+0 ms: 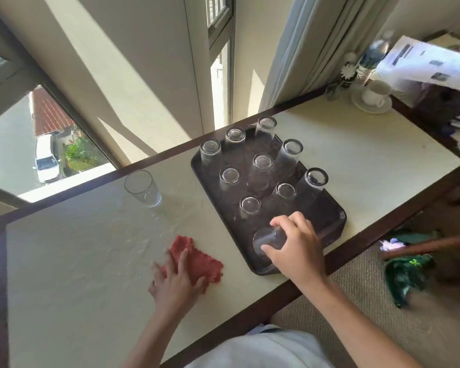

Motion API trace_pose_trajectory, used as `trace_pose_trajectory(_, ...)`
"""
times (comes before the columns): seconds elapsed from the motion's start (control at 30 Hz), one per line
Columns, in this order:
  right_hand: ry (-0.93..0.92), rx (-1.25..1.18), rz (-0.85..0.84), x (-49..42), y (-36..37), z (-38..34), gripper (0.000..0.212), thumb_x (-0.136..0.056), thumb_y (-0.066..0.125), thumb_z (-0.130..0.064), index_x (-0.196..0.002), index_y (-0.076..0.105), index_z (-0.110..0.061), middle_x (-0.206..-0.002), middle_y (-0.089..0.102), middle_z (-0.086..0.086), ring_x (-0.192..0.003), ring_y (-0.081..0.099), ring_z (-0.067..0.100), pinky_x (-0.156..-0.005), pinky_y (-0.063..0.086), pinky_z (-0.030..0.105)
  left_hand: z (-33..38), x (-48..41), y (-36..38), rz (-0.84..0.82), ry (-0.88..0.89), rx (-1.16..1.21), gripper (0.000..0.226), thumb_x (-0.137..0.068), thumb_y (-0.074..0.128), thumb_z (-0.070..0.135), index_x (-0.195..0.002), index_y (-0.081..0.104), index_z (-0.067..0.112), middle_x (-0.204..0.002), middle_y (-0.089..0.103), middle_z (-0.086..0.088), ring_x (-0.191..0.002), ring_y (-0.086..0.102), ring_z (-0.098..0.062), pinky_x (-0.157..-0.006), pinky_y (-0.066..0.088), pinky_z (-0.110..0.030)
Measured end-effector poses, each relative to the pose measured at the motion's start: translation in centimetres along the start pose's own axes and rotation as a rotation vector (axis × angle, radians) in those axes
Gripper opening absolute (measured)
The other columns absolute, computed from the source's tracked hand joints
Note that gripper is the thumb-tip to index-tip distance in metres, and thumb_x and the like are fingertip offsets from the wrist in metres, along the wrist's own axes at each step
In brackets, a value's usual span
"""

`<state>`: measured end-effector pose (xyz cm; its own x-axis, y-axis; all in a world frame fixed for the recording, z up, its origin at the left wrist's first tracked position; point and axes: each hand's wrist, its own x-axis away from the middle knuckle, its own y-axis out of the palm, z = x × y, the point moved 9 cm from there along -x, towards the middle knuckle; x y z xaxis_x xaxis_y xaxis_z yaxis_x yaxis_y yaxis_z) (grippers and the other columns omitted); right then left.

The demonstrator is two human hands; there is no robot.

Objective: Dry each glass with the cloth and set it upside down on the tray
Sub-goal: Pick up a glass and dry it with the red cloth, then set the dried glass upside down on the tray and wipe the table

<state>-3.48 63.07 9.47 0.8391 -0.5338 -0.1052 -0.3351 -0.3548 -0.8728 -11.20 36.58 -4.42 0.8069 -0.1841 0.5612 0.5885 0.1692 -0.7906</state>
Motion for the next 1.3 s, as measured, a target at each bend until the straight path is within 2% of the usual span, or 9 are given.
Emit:
trace_pose_trajectory(0.13,-0.009,0.112,-0.104,-0.2,2.7,0.1,0.052,-0.06,0.091,-0.028,-0.105,0.066,-0.019,-0.101,0.058,0.002,-0.094,0.059,0.025,-0.064,0.055,0.035,-0.7,0.3,0.9,0.087,0.012,-0.04,0.097,-0.064,0.012,0.078,-0.154,0.007,0.043,-0.168,-0.007,-0.001,-0.152,-0.007,-0.038,-0.118,0.015,-0.053)
trace_pose_trajectory(0.3,-0.039,0.177,-0.083,0.2,3.6,-1.0,0.06,-0.058,0.092,-0.024,-0.112,0.066,-0.016,-0.108,0.061,0.006,-0.099,0.056,0.027,-0.071,0.057,0.038,-1.4,0.0,0.5,0.119,0.052,-0.043,0.086,-0.077,0.034,0.078,-0.152,0.009,0.048,-0.168,-0.004,0.003,-0.153,-0.005,-0.035,-0.118,0.016,-0.052)
trace_pose_trajectory(0.5,-0.332,0.122,0.15,1.9,2.8,-9.4,0.026,-0.069,0.075,-0.014,-0.094,0.07,-0.015,-0.109,0.063,0.007,-0.108,0.05,0.029,-0.082,0.047,0.044,-2.3,-0.2,0.4,0.008,0.051,0.32,0.091,-0.065,0.007,0.087,-0.15,0.014,0.055,-0.165,-0.008,0.02,-0.153,-0.017,-0.018,-0.119,0.002,-0.05)
trace_pose_trajectory(0.7,-0.436,0.061,-0.295,2.4,13.4,-15.3,0.044,-0.079,0.054,-0.046,-0.109,0.064,-0.015,-0.12,0.06,0.01,-0.113,0.054,0.031,-0.093,0.05,0.046,-6.4,0.4,-3.3,0.164,-0.002,0.892,0.071,-0.082,0.048,0.065,-0.145,0.042,0.033,-0.147,0.044,0.009,-0.146,0.029,-0.019,-0.12,0.022,-0.039)
trace_pose_trajectory(0.8,-0.492,0.23,-0.725,5.2,20.7,-15.0,0.08,-0.086,0.04,-0.064,-0.148,0.031,-0.014,-0.163,0.015,0.016,-0.15,0.01,0.035,-0.12,0.016,0.051,-10.2,0.9,-4.0,0.326,-0.104,0.842,0.05,-0.094,0.066,0.029,-0.141,0.051,0.018,-0.155,0.042,-0.007,-0.145,0.034,-0.022,-0.121,0.024,-0.042)
trace_pose_trajectory(0.87,-0.553,0.288,-0.767,5.4,23.2,-14.1,0.089,-0.087,0.036,-0.067,-0.156,0.01,-0.017,-0.165,-0.011,0.008,-0.151,-0.013,0.028,-0.122,0.005,0.052,-11.8,1.3,-4.1,0.352,-0.148,0.778,0.049,-0.093,0.068,0.02,-0.14,0.053,0.016,-0.155,0.042,-0.006,-0.145,0.033,-0.022,-0.121,0.024,-0.042)
trace_pose_trajectory(1.07,-0.525,0.208,-0.497,0.8,24.3,-14.2,0.066,-0.085,0.045,-0.051,-0.137,0.056,-0.013,-0.149,0.049,0.011,-0.141,0.041,0.031,-0.113,0.027,0.045,-13.1,-0.4,-5.8,0.399,-0.18,0.689,0.047,-0.088,0.073,0.015,-0.132,0.059,0.013,-0.151,0.044,-0.009,-0.142,0.036,-0.025,-0.111,0.018,-0.021)
trace_pose_trajectory(1.2,-0.545,0.054,-0.311,-1.2,23.3,-15.1,0.049,-0.083,0.051,-0.03,-0.124,0.067,-0.008,-0.138,0.059,0.011,-0.129,0.054,0.034,-0.109,0.034,0.043,-11.0,-4.4,-9.3,0.43,-0.113,0.735,0.06,-0.084,0.077,0.017,-0.138,0.052,0.011,-0.147,0.047,-0.008,-0.14,0.039,-0.024,-0.113,0.025,-0.024)
trace_pose_trajectory(1.3,-0.171,-0.22,-0.447,-3.0,22.2,-13.6,0.04,-0.093,0.054,-0.017,-0.132,0.06,-0.022,-0.141,0.058,0.005,-0.132,0.052,0.025,-0.106,0.043,0.039,-9.2,-7.9,-12.1,0.435,-0.09,0.823,0.084,-0.078,0.083,0.023,-0.147,0.035,0.013,-0.15,0.042,-0.005,-0.136,0.041,-0.021,-0.113,0.035,-0.034)
